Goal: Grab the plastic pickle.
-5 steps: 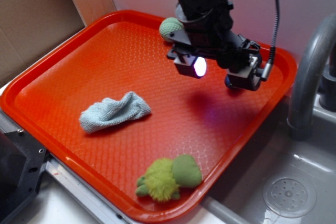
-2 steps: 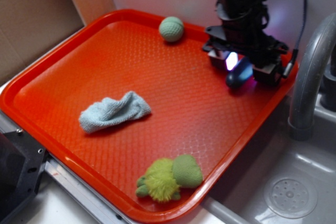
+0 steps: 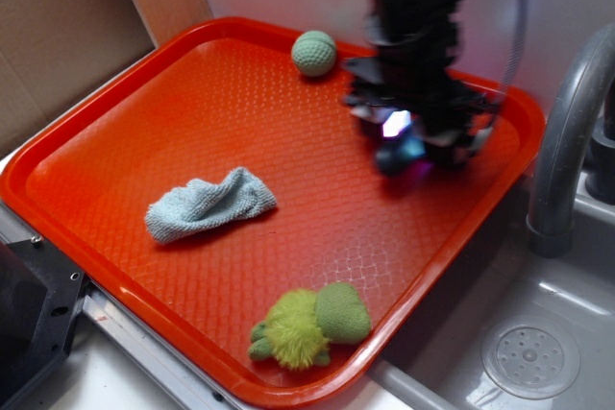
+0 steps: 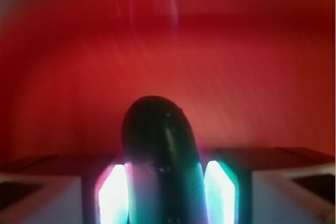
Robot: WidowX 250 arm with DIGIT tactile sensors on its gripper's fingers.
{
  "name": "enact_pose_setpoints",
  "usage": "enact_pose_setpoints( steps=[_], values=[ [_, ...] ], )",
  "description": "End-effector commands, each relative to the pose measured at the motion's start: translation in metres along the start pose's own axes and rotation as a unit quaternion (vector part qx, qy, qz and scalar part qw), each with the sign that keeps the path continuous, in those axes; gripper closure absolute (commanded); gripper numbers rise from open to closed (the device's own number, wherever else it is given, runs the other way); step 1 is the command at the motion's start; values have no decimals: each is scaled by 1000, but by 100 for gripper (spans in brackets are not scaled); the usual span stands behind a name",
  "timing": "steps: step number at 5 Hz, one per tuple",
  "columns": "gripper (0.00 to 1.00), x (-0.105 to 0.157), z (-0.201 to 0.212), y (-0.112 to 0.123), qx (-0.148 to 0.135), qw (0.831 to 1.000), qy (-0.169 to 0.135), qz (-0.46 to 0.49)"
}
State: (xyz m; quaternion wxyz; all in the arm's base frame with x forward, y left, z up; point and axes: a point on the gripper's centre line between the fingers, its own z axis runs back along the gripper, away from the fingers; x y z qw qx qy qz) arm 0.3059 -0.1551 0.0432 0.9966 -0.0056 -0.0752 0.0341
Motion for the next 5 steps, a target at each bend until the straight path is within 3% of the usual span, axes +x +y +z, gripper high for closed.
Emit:
enact_pose_setpoints(
  steps=[1, 2, 3, 4, 5],
  values=[
    [100, -38, 119, 73, -14, 997, -77, -11],
    [100, -46, 137, 118, -1, 997, -73, -13],
    [100, -32, 155, 152, 22, 998, -59, -9],
    [100, -15, 164, 181, 1, 996, -82, 28],
    [100, -8, 157, 177, 8, 997, -75, 21]
  ],
)
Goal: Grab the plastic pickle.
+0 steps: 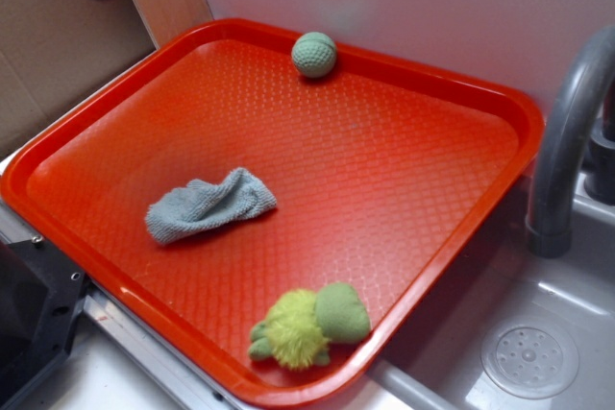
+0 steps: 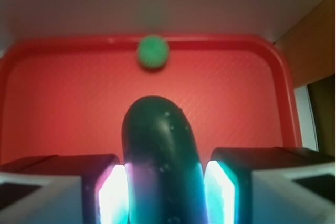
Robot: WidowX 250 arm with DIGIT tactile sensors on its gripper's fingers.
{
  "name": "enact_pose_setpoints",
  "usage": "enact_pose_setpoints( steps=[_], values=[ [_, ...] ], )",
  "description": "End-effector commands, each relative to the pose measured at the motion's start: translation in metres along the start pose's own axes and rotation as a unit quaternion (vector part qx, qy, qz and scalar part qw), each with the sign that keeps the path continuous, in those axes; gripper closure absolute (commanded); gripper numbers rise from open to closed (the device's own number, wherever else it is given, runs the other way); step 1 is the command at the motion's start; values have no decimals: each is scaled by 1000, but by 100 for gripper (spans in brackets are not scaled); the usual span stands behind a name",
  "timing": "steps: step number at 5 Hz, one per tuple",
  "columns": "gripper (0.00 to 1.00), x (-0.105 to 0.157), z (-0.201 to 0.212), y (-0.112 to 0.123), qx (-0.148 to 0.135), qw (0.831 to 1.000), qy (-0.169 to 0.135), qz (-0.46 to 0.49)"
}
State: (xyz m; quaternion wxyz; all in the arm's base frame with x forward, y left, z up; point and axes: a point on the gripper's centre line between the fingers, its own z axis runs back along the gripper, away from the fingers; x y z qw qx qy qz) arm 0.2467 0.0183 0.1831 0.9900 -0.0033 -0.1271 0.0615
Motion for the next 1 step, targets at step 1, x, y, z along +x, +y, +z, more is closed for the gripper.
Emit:
enact_pose_setpoints(
  steps=[1],
  values=[
    [100, 18, 4, -8, 15, 1000, -6, -21]
  ],
)
